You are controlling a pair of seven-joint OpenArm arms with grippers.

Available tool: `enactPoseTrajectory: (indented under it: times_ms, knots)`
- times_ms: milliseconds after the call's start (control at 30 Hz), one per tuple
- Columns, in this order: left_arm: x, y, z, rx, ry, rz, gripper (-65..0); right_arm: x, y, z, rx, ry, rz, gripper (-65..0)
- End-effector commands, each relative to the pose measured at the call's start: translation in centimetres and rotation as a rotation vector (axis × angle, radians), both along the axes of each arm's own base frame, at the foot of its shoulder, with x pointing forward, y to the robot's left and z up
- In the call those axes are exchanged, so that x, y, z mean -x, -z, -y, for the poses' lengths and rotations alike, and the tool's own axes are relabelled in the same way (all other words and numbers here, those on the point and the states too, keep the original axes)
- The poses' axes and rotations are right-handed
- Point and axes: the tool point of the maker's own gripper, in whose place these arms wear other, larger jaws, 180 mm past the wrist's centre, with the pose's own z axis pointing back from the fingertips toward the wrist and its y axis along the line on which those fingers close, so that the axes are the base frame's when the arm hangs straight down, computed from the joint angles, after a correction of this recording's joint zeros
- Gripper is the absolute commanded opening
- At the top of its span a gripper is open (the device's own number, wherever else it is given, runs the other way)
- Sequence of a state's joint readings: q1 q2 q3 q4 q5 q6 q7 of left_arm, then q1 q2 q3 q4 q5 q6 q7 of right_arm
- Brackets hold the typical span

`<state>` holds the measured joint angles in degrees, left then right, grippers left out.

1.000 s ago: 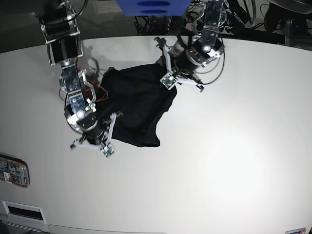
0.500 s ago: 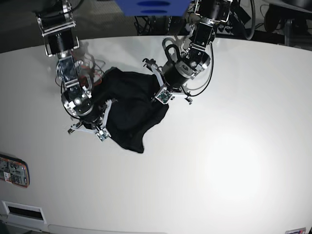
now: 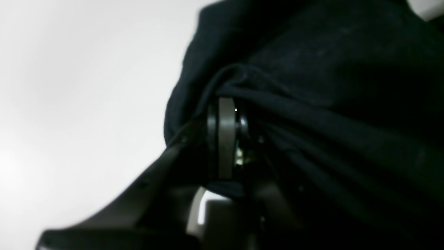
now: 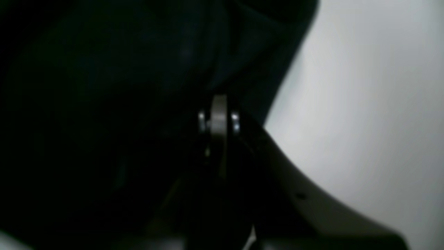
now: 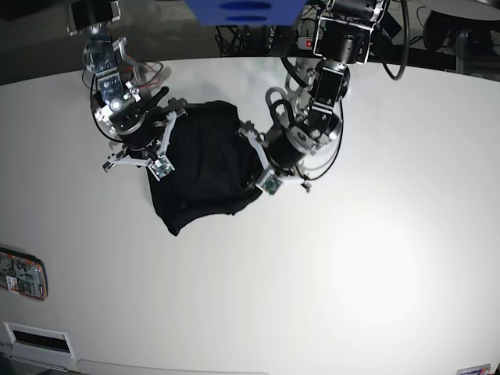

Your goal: Fold the T-shirt properly

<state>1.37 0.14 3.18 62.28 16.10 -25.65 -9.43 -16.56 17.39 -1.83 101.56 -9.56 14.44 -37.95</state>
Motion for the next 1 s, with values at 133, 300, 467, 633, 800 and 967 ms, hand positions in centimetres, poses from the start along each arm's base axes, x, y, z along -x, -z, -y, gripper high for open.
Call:
enactPoseTrajectory:
  times_ms: [133, 300, 467, 633, 800, 967]
  knots:
    - [1.2, 3.7, -2.7, -0.196, -0.004, -0.116, -65.0, 0.5, -2.6, -1.3, -0.031, -0.032, 0.069, -65.0]
    - [1.1, 2.8, -3.0, -0.265, 0.023, -0.06, -65.0, 3.2, -0.9, -1.2, -0.023, -0.028, -0.01, -65.0]
    - [1.2, -1.2, -3.7, -0.309, 0.018, 0.074, -65.0, 6.1, 0.7, -3.4, -0.046, -0.08, -0.09, -65.0]
    - [0.6, -4.3, -4.7, -0.341, 0.01, 0.17, -65.0, 8.1, 1.2, -7.4, -0.095, -0.183, -0.127, -65.0]
    - [1.2, -3.8, -5.3, -0.358, 0.017, 0.158, -65.0, 8.4, 1.1, -7.8, -0.1, -0.192, -0.127, -65.0]
    - [2.8, -4.4, -5.8, -0.361, 0.016, 0.167, -65.0, 8.2, 1.0, -7.7, -0.1, -0.189, -0.123, -65.0]
